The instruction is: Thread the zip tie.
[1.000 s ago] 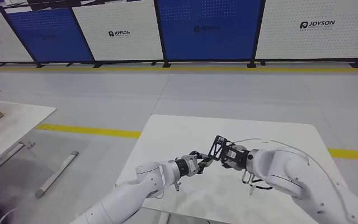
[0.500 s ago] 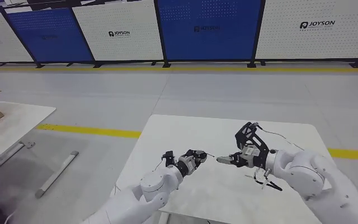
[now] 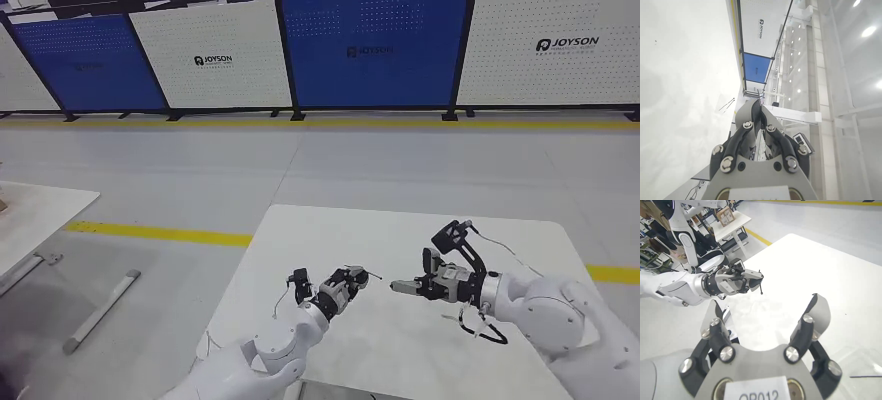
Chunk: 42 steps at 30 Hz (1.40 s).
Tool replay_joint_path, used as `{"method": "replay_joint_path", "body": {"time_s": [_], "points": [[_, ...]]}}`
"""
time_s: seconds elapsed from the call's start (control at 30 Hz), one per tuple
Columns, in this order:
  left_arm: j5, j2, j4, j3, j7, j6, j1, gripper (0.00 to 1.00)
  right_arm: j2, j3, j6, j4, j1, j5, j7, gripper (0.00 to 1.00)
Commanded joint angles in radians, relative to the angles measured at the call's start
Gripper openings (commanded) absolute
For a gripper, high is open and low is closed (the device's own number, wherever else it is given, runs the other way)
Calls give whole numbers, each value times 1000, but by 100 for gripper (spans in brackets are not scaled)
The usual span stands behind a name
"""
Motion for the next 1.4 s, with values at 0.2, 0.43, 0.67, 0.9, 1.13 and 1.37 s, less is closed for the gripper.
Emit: {"method": "replay_joint_path", "body": {"time_s": [0.2,0.43,0.67,0.9,1.13,1.37], "points": [[238,-8,46,14,-7,-51,2,0,-5,40,-47,87,-46,257,-1,100],[385,-23,62,18,32,-113,20,0,-29,59,-47,197,-69,544,71,100],[478,-36,67,32,60,-125,35,0,-76,0,-47,291,-35,488,54,100],[478,-36,67,32,60,-125,35,0,-76,0,-47,291,-35,488,54,100],[473,-42,68,23,72,-123,40,0,-79,11,-47,304,-55,537,40,100],[492,-59,73,17,93,-104,50,0,-121,29,-47,414,-48,719,181,100]]}}
